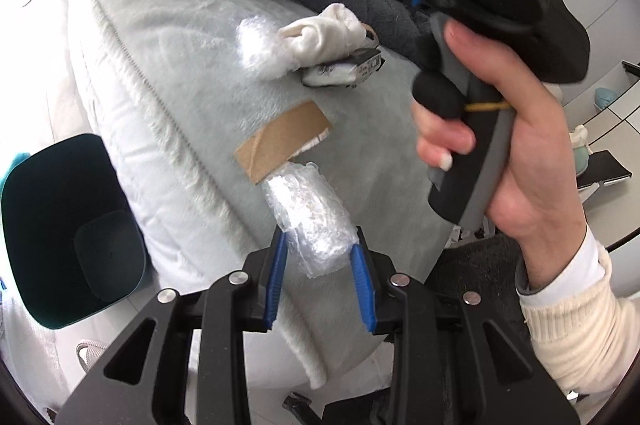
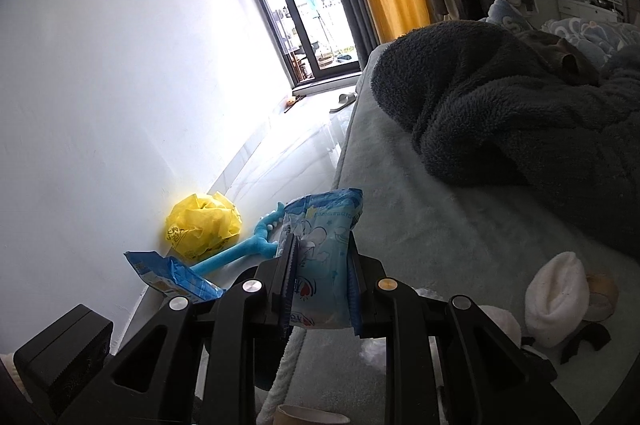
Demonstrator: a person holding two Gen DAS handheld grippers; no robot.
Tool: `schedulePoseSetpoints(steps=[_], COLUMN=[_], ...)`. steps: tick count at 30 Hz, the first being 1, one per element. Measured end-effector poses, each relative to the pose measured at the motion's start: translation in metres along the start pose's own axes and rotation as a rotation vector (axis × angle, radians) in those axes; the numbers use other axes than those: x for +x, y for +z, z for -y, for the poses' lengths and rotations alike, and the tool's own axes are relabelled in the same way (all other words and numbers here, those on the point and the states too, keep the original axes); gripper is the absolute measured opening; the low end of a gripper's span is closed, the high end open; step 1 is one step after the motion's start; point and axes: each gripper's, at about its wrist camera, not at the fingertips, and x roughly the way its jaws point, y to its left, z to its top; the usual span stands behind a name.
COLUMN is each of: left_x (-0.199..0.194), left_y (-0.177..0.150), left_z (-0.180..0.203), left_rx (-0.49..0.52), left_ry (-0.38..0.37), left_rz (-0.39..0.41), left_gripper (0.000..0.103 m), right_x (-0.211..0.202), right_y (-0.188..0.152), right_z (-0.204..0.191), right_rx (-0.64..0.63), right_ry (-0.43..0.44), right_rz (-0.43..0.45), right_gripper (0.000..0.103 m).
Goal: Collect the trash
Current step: 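Carry both items over the teal bin and open the left gripper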
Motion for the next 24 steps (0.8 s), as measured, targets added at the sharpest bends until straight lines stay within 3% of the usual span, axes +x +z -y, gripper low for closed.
schedulePoseSetpoints(steps=[10, 16, 24], left_x=[-0.023, -0.038, -0.048], left_y=[-0.021, -0.024, -0.034], left_z=[-0.020, -0.049, -0.095], left_rx=[-0.016, -0.076, -0.161], left_ry=[0.017, 0.080, 0.187], left_rz=[0.003, 0.046, 0.073], left_gripper=[0.034, 0.034, 0.034], right_x=[0.029, 0.037, 0.061], right_y=[0.001, 0.004, -0.001], right_z=[-0.024, -0.045, -0.070], right_rx=[-0.030, -0.078, -0.089], right_ry=[0.023, -0.021, -0.017], right_rz=[-0.037, -0.079, -0.148], right_gripper=[0.023, 0.023, 0.023])
